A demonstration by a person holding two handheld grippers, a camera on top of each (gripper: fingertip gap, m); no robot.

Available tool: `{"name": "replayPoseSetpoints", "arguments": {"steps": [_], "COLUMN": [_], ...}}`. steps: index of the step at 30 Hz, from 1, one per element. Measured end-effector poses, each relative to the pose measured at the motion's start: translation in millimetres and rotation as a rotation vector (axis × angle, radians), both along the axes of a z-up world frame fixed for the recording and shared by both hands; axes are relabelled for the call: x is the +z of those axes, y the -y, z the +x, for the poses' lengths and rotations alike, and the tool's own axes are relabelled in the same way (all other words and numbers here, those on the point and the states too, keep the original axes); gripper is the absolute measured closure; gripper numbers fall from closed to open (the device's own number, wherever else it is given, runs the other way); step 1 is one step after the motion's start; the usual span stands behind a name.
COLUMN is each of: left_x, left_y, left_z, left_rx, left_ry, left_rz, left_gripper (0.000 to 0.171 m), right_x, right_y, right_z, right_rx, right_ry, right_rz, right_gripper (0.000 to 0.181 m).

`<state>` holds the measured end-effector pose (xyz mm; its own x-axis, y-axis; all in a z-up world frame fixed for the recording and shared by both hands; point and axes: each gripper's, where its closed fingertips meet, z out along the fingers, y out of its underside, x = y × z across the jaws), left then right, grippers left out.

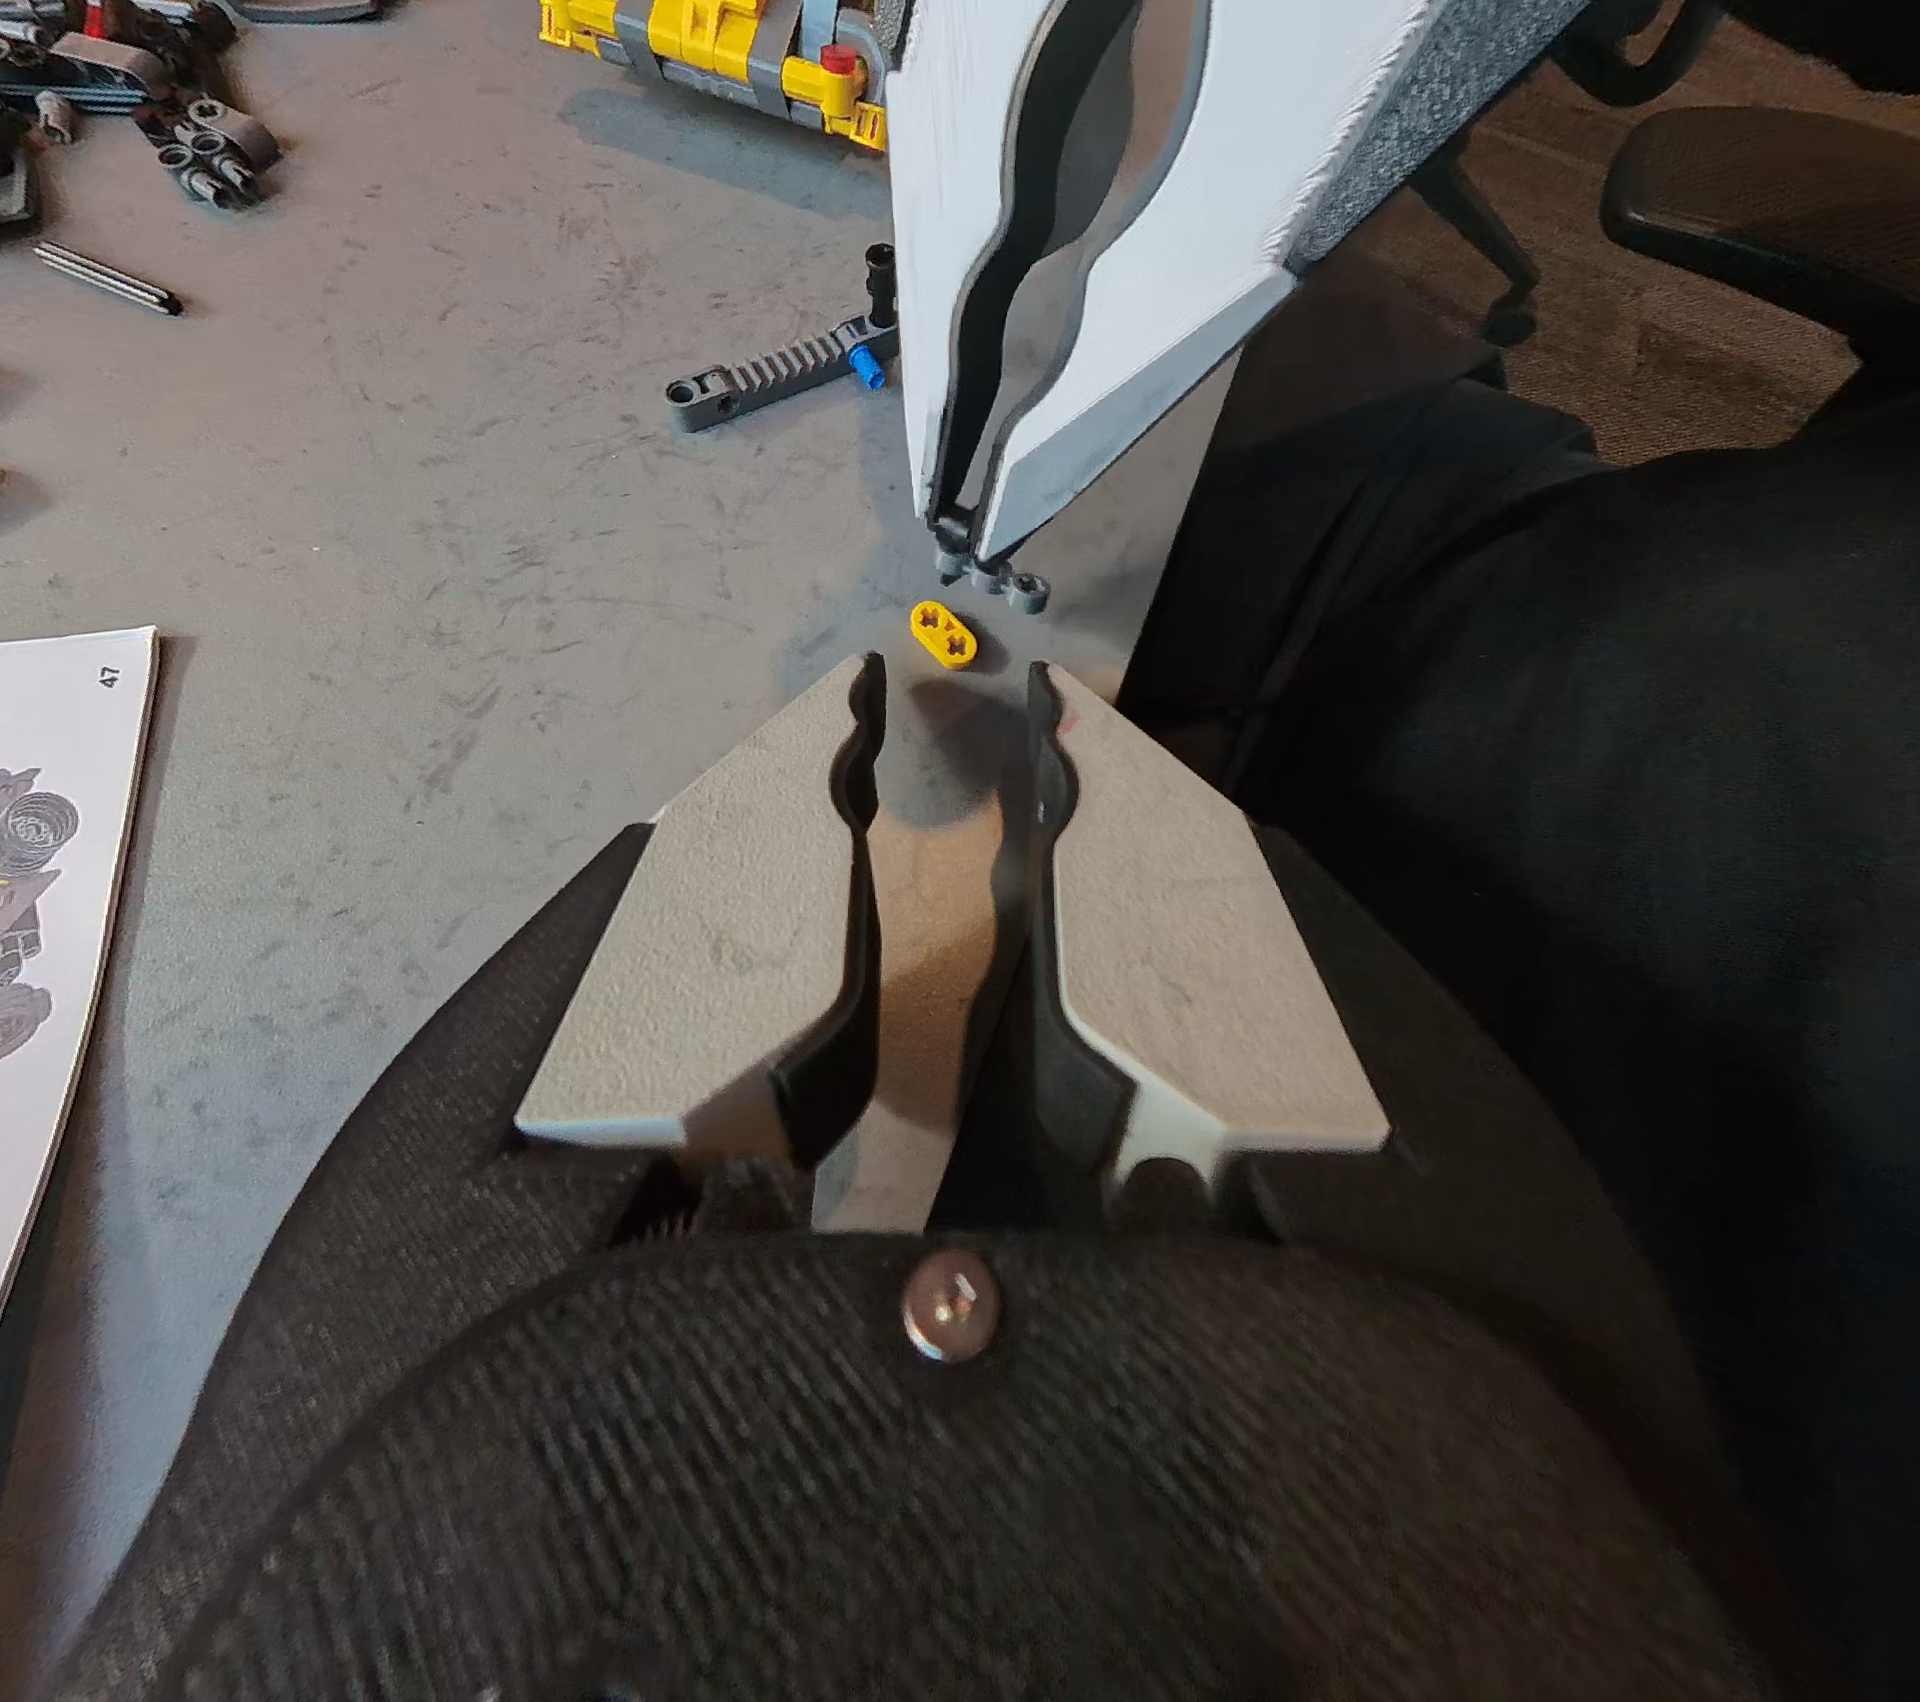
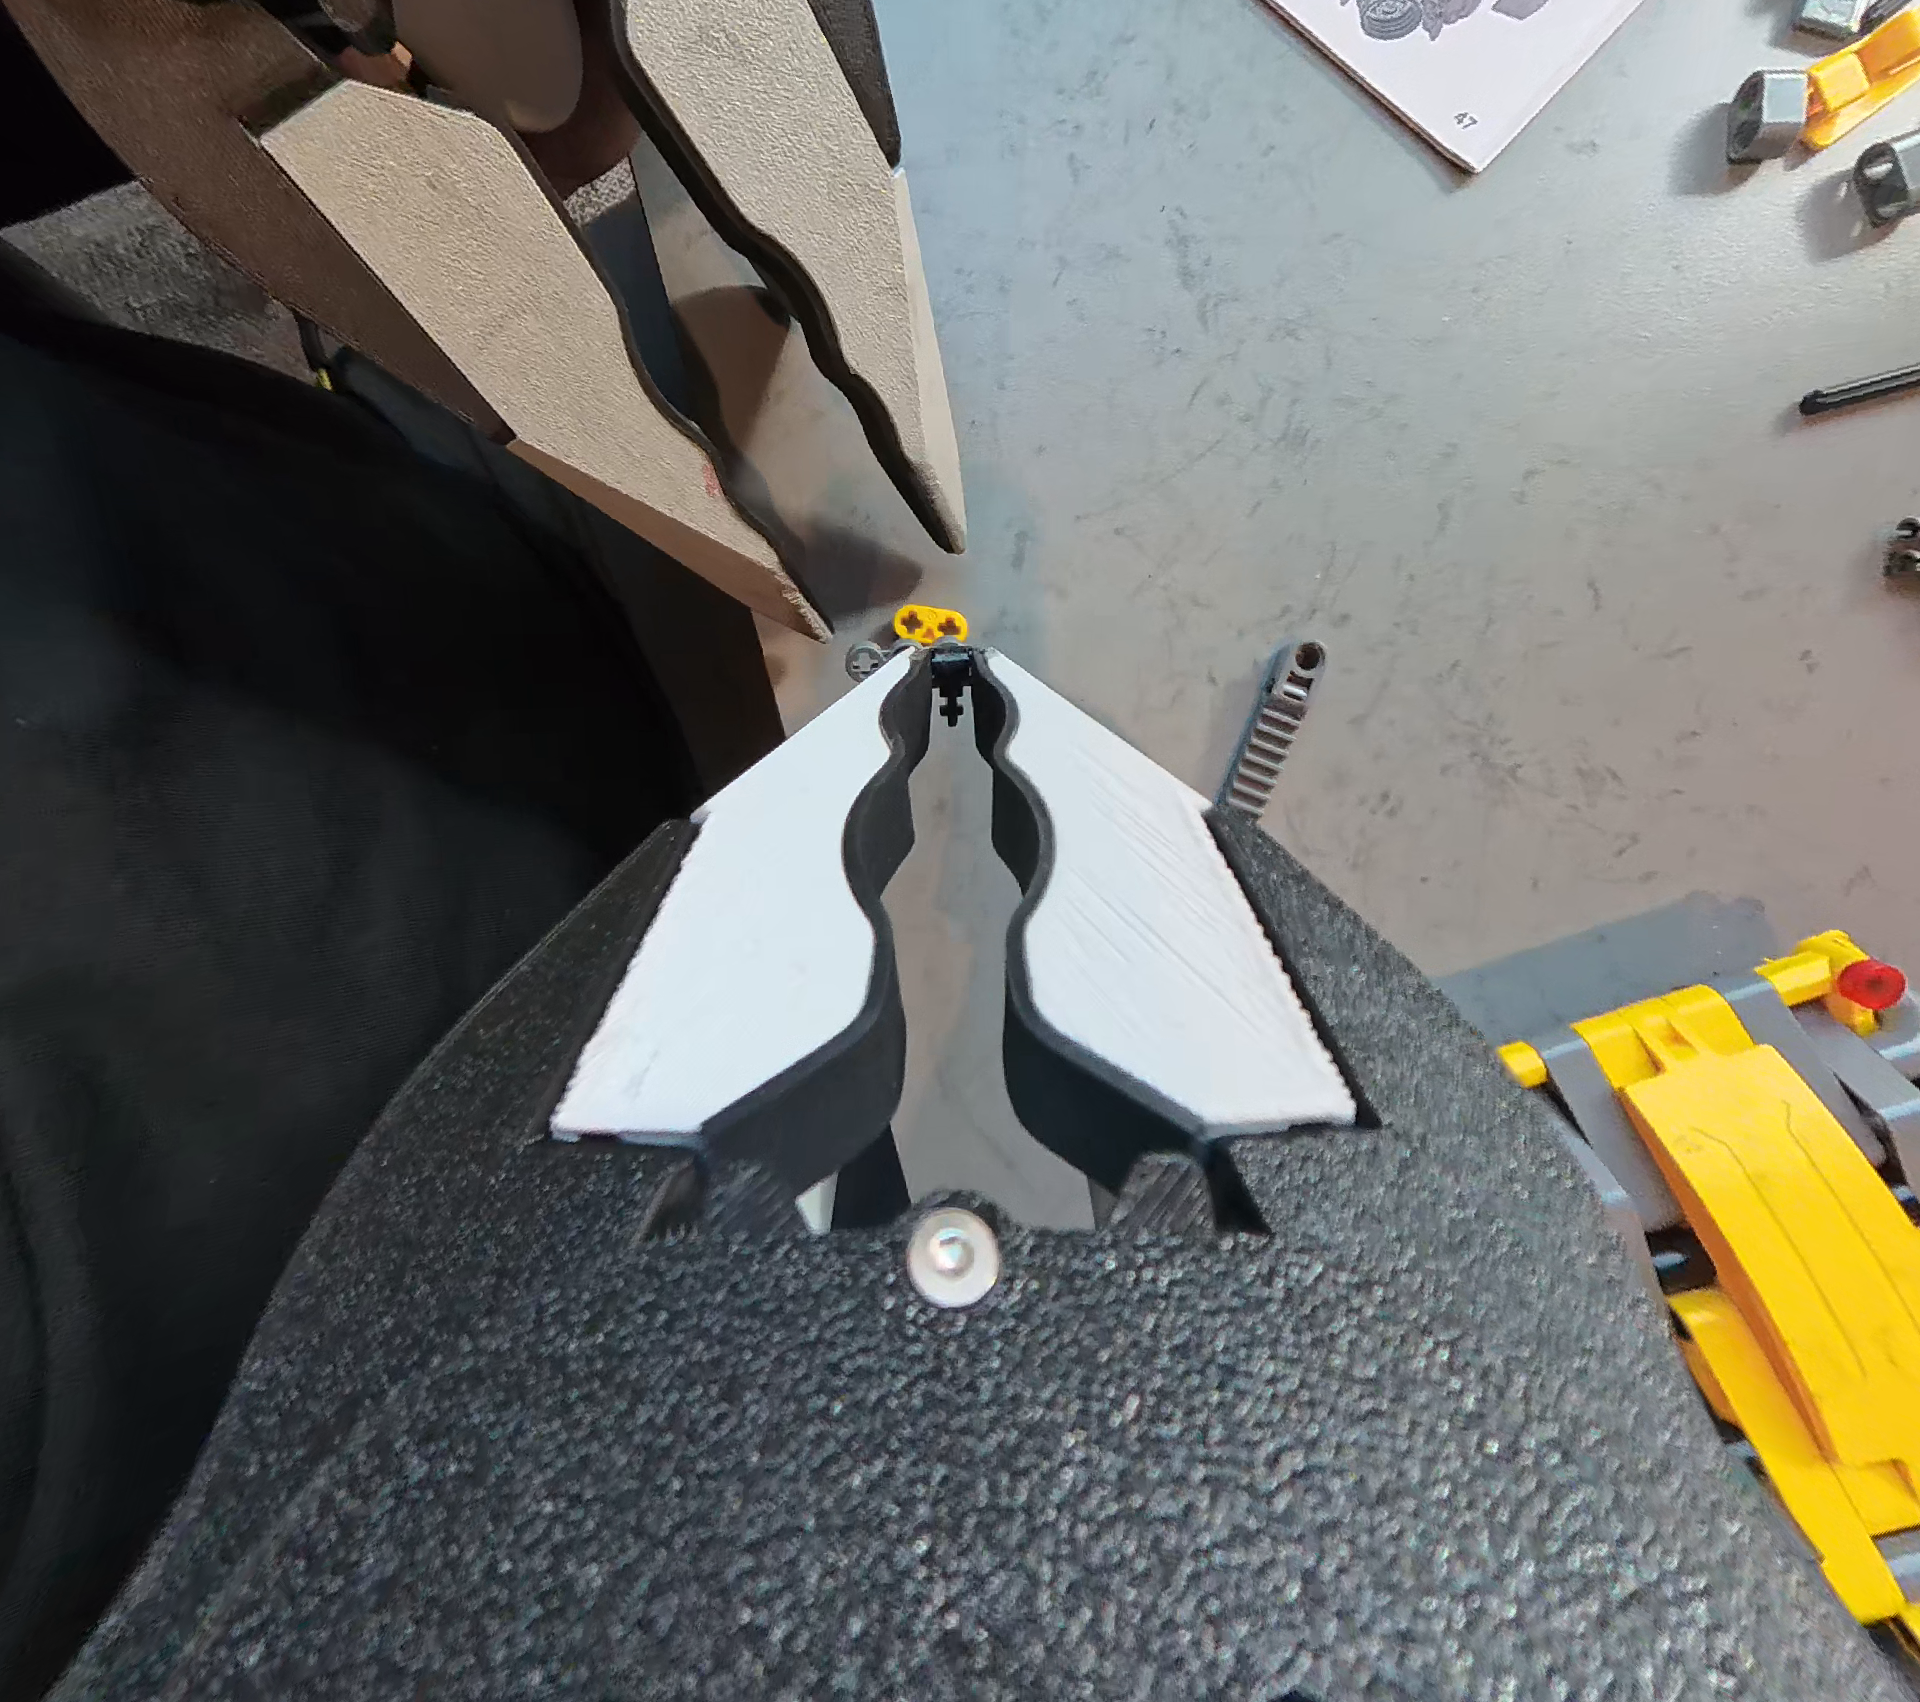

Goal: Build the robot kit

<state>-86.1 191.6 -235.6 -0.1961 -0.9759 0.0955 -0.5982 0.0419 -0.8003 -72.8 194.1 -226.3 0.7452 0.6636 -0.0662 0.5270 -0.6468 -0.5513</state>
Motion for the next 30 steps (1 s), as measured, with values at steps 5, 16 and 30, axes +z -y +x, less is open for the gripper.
{"name": "replayPoseSetpoints", "arguments": {"steps": [5,16,30], "left_x": [-0.2,0.2,0.0], "left_y": [0.2,-1.1,-0.9], "left_z": [-0.4,-1.8,-2.1], "left_rx": [0.0,0.001,-0.001], "left_ry": [-0.002,0.0,0.001], "left_rz": [0.001,-0.005,-0.002], "left_gripper": [0.146,0.145,0.145], "right_x": [-2.8,-5.6,-9.0], "right_y": [-0.9,-3.3,-4.0], "right_z": [-1.8,-4.0,-3.3], "right_rx": [0.008,0.007,-0.016], "right_ry": [0.019,0.044,0.095], "right_rz": [-0.023,-0.067,-0.123], "right_gripper": [0.174,0.174,0.174]}}
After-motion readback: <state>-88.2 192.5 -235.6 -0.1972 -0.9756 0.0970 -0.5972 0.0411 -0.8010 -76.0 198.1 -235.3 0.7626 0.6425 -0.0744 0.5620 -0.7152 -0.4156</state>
